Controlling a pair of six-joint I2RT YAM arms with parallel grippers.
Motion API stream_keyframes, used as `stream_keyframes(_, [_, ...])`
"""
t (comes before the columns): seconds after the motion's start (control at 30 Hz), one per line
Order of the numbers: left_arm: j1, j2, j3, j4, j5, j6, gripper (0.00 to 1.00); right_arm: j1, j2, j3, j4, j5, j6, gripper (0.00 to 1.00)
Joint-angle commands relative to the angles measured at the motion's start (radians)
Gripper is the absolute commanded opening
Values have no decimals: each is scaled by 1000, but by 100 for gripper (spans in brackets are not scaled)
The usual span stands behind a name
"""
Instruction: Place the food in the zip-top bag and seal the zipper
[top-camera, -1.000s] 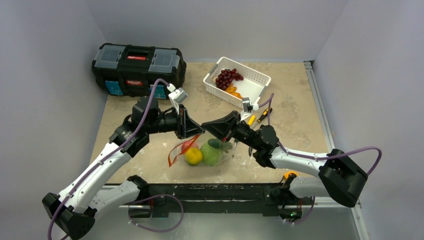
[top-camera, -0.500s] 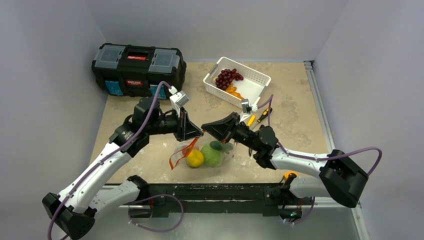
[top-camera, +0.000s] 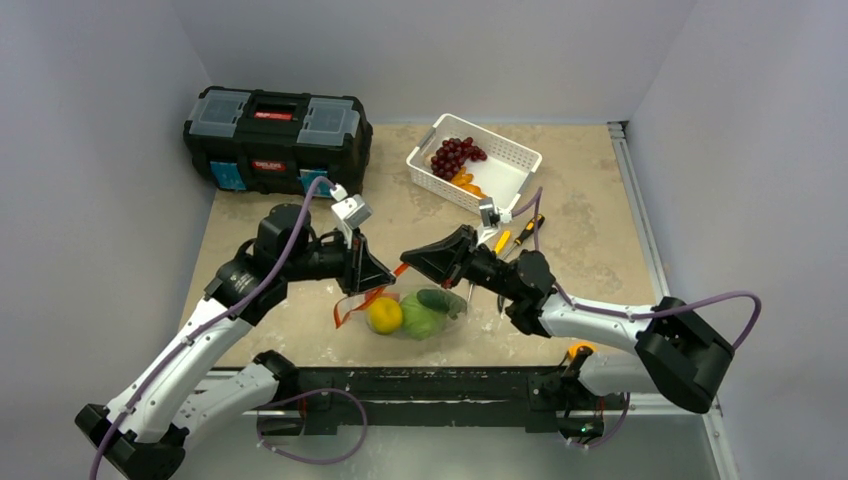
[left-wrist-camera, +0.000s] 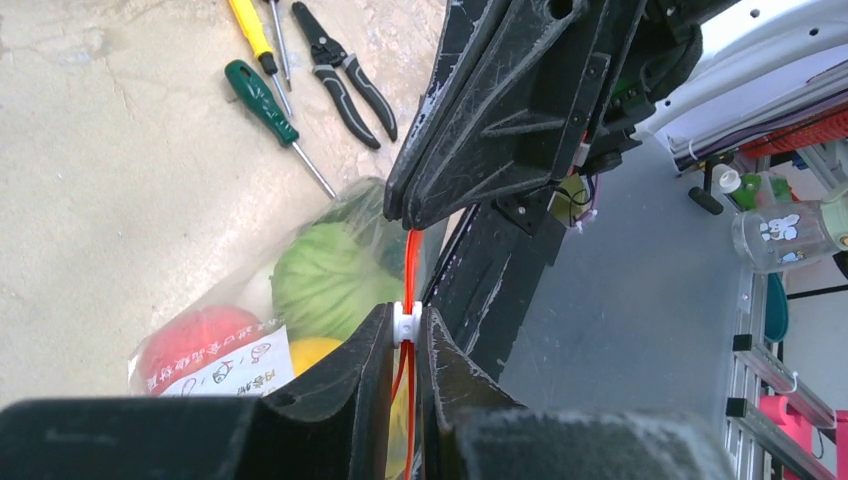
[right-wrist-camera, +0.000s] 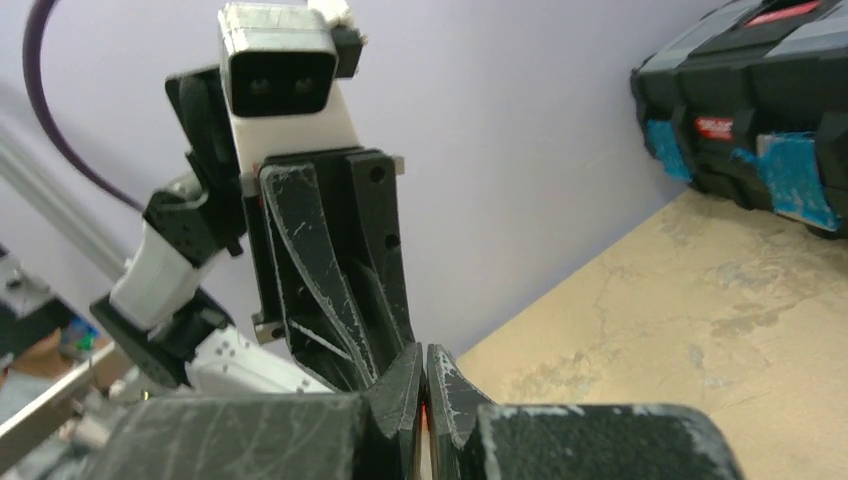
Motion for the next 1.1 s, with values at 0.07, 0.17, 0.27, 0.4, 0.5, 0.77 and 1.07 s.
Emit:
stream_keyframes(0.07, [5,-27,30,-54,-10,36,0,-21,48,177,-144,-294,-146,13])
stream_keyframes(0.17, [4,-24,41,-46,-11,36,0,-21,31,184,-174,-341,-176,37])
stream_keyframes(0.27, [5,-21,43,-35,-9,29,0,-21,22,179,-179,-343,-183,49])
stream_keyframes(0.4, [5,-20,42,-25,-3,18,0,-21,43,168,-147,-358,-167,50])
stream_keyframes(0.5, [5,-27,37,-18,1,11,0,-21,69,156,-87,-369,-122,44])
stream_keyframes(0.77, [5,-42,26,-14,-4,4,0,-26,117,150,4,-376,-46,21])
stream_keyframes(1.07, [5,-48,15,-17,-17,0,0,-33,83,128,-51,-265,-57,0])
